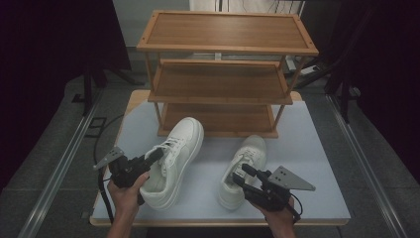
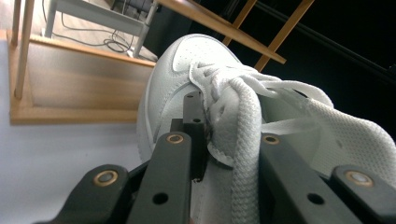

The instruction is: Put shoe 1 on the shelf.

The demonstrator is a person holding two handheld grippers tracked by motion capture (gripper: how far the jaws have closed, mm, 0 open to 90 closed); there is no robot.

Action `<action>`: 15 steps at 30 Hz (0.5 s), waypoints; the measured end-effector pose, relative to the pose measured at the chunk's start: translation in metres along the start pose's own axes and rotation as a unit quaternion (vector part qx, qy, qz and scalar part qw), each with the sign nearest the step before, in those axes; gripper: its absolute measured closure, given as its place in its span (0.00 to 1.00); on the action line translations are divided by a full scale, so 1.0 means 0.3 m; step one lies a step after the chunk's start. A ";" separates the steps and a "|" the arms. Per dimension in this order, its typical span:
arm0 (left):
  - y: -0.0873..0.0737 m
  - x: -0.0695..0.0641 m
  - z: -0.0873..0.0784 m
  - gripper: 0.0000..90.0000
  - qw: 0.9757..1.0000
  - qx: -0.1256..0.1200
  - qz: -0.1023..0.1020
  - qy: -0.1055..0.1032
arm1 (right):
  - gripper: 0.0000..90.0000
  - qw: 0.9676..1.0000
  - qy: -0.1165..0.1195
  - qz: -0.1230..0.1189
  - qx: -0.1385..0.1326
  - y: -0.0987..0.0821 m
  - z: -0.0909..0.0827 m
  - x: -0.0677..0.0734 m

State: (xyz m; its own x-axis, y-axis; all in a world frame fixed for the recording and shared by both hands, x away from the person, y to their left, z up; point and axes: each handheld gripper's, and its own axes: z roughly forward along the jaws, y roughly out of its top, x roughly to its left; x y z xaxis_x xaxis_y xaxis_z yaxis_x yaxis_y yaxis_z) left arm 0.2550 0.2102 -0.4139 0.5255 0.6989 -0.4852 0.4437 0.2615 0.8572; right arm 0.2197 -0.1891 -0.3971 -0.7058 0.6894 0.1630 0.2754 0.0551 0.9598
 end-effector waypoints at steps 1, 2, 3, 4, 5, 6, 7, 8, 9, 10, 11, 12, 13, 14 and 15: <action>0.006 -0.008 0.001 0.91 1.000 -0.001 0.001 0.000 | 0.57 1.000 0.000 0.000 0.000 0.000 0.000 0.000; 0.012 -0.015 0.003 0.91 1.000 -0.003 0.003 -0.001 | 0.57 1.000 0.001 0.000 0.000 0.000 0.001 -0.002; 0.018 -0.022 0.005 0.91 1.000 -0.005 0.005 -0.003 | 0.57 1.000 0.001 0.000 0.000 0.000 0.001 -0.002; 0.024 -0.028 0.008 0.91 1.000 -0.006 0.005 -0.006 | 0.57 1.000 -0.001 0.001 0.000 0.000 0.001 -0.003; 0.031 -0.035 0.012 0.91 1.000 -0.007 0.004 -0.010 | 0.57 1.000 -0.001 0.002 0.000 0.000 0.001 -0.004; 0.036 -0.040 0.015 0.91 1.000 -0.008 0.005 -0.013 | 0.57 1.000 -0.001 0.002 0.000 0.000 0.000 -0.005; 0.042 -0.045 0.019 0.91 1.000 -0.009 0.006 -0.014 | 0.57 1.000 -0.001 0.004 0.000 0.000 -0.001 -0.005; 0.046 -0.050 0.021 0.91 1.000 -0.009 0.007 -0.014 | 0.57 1.000 0.000 0.004 0.000 0.001 -0.002 -0.006; 0.051 -0.055 0.024 0.91 1.000 -0.010 0.007 -0.015 | 0.57 1.000 0.000 0.004 0.000 0.001 -0.002 -0.006; 0.056 -0.061 0.027 0.91 1.000 -0.012 0.009 -0.015 | 0.57 1.000 -0.001 0.004 -0.001 0.001 -0.002 -0.007; 0.061 -0.066 0.030 0.91 1.000 -0.014 0.009 -0.016 | 0.57 1.000 0.000 0.006 0.000 0.001 -0.002 -0.006; 0.065 -0.071 0.032 0.91 1.000 -0.015 0.009 -0.017 | 0.57 1.000 0.001 0.006 0.000 0.001 -0.001 -0.005; 0.070 -0.075 0.034 0.91 1.000 -0.018 0.009 -0.018 | 0.57 1.000 0.001 0.006 0.000 0.001 -0.001 -0.005; 0.075 -0.079 0.036 0.91 1.000 -0.019 0.008 -0.019 | 0.57 1.000 0.001 0.005 0.000 0.001 -0.001 -0.004; 0.079 -0.081 0.039 0.91 1.000 -0.021 0.007 -0.021 | 0.57 1.000 0.000 0.005 -0.001 0.001 0.000 -0.003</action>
State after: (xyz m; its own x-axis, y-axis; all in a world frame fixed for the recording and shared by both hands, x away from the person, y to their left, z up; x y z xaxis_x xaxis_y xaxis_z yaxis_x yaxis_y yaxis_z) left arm 0.2611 0.1917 -0.3836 0.5626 0.6740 -0.4788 0.4059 0.2793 0.8702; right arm 0.2205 -0.1897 -0.3970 -0.7038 0.6893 0.1718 0.2807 0.0477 0.9586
